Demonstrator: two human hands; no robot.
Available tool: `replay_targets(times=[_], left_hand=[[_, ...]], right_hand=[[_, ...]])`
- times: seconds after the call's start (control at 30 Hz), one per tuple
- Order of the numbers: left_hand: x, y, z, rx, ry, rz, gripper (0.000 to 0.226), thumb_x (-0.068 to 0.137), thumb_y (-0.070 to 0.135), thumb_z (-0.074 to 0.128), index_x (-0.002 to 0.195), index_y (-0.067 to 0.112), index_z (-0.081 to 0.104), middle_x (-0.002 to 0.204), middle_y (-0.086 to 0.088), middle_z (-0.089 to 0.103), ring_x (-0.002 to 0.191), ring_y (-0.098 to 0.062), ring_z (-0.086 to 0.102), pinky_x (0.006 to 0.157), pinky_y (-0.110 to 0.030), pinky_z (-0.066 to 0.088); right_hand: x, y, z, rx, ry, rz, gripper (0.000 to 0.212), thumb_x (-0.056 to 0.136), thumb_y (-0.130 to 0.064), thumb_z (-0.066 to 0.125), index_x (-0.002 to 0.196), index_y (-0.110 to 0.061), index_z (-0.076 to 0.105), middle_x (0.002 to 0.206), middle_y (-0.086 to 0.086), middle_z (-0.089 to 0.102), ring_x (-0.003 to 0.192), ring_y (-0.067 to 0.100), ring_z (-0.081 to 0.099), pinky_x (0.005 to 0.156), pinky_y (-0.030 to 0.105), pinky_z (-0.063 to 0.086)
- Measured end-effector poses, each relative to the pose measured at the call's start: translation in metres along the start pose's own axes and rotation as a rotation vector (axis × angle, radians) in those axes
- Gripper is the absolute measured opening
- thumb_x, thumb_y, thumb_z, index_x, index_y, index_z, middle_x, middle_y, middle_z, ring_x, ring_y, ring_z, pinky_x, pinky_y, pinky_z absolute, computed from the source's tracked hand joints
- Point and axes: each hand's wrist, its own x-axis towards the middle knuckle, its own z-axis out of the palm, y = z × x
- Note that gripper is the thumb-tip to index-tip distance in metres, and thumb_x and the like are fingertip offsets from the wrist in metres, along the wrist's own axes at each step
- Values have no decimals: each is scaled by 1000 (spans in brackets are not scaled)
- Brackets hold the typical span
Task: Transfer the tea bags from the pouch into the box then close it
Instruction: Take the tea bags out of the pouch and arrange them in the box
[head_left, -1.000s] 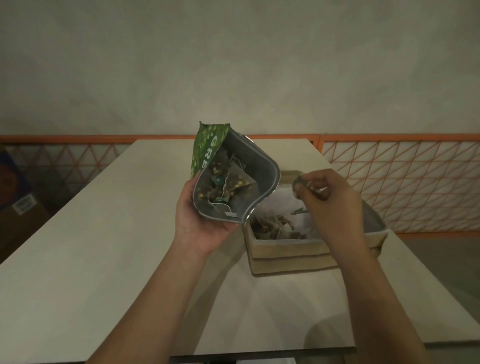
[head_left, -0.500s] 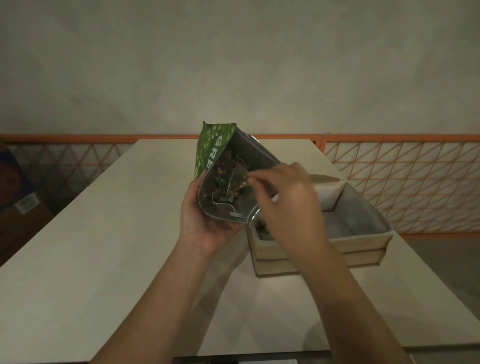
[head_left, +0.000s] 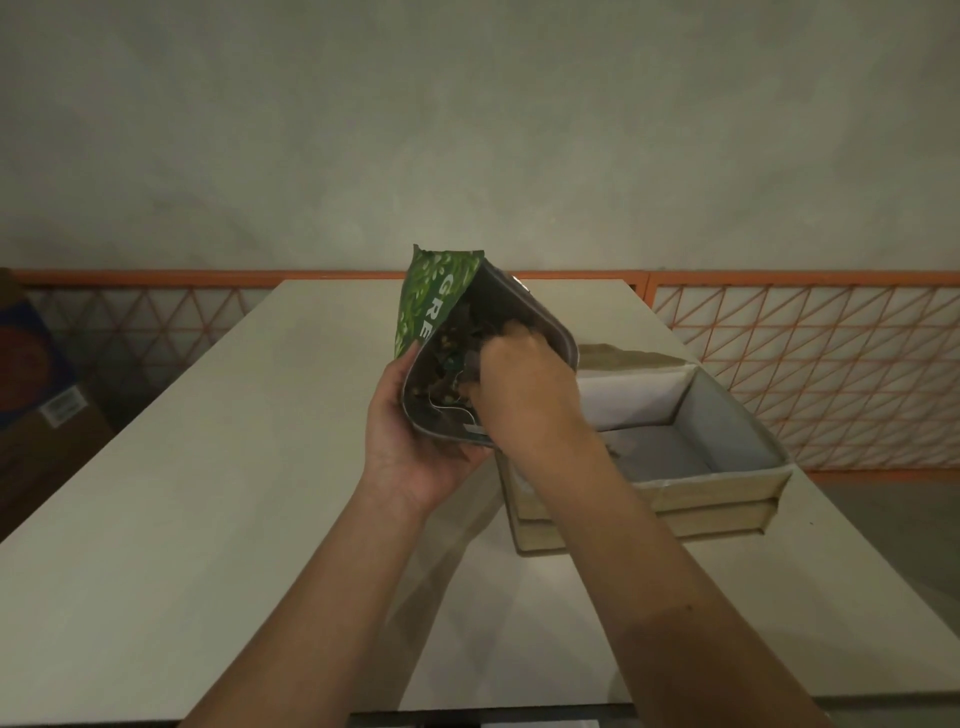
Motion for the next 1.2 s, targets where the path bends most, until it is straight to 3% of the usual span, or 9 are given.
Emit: replay_targets(times=[0.23, 0.4, 0.57, 0.67, 0.73, 0.83, 0.97, 1.1, 1.2], left_hand=[[-1, 0, 1, 36, 24, -24, 49, 86, 51, 54, 82, 12, 83, 97, -11, 76, 81, -27, 74, 80, -35, 55], [-2, 2, 5, 26, 5, -61, 49, 78, 51, 58, 95, 11, 82, 110, -14, 73, 92, -31, 71, 78, -35, 59], [-5, 2, 5, -21, -60, -92, 49, 72, 46, 65, 104, 13, 80, 128, -15, 66, 107, -34, 64, 77, -37, 61], [-5, 0, 5, -45, -76, -109, 50, 76, 47, 63, 111, 14, 77, 141, -12, 59, 117, -34, 59, 82, -40, 58], [-5, 0, 5, -58, -86, -120, 52, 77, 48, 63, 115, 14, 75, 146, -12, 55, 121, -34, 56, 85, -41, 57], [-5, -1, 5, -84, -95, -138, 53, 78, 49, 63, 116, 14, 75, 147, -12, 52, 119, -34, 57, 82, -41, 59], [-5, 0, 5, -90, -96, -145, 53, 76, 48, 64, 114, 13, 76, 147, -11, 53, 114, -34, 59, 78, -41, 61], [-4, 2, 3, -108, -114, -156, 59, 75, 47, 66, 124, 13, 70, 150, -11, 49, 123, -35, 53, 78, -41, 61], [-3, 5, 2, -83, -131, -154, 60, 72, 46, 70, 123, 14, 71, 151, -10, 48, 121, -33, 55, 77, -40, 61]], right_hand=[[-16, 18, -16, 359, 109, -54, 8, 89, -16, 64, 95, -15, 60, 89, 2, 68, 83, 21, 65, 67, 32, 53], [-31, 36, -46, 788, 254, 41, 32, 85, -12, 73, 109, -28, 61, 86, -10, 65, 77, 0, 63, 61, 13, 50], [-38, 67, -54, 791, 404, 138, 29, 81, -16, 78, 103, -31, 67, 87, -11, 66, 66, -4, 53, 58, 7, 40], [-40, 82, -49, 754, 343, 211, 19, 83, -16, 76, 99, -23, 69, 85, -21, 63, 70, -15, 58, 60, 1, 41], [-41, 90, -41, 691, 293, 254, 14, 87, -17, 72, 100, -22, 70, 84, -23, 62, 76, -11, 60, 62, -2, 40], [-41, 96, -29, 596, 219, 295, 17, 91, -17, 67, 107, -19, 71, 99, -11, 64, 79, -2, 58, 63, 2, 38], [-43, 92, -22, 596, 51, 293, 39, 92, -23, 66, 131, -24, 59, 125, -9, 52, 107, 11, 55, 86, 21, 44], [-47, 76, -28, 692, 275, 259, 28, 93, -21, 63, 120, -28, 64, 118, -11, 53, 102, 5, 56, 83, 31, 56], [-50, 54, -40, 810, 400, 180, 14, 91, -22, 67, 105, -25, 68, 103, -9, 63, 88, 4, 60, 70, 16, 51]])
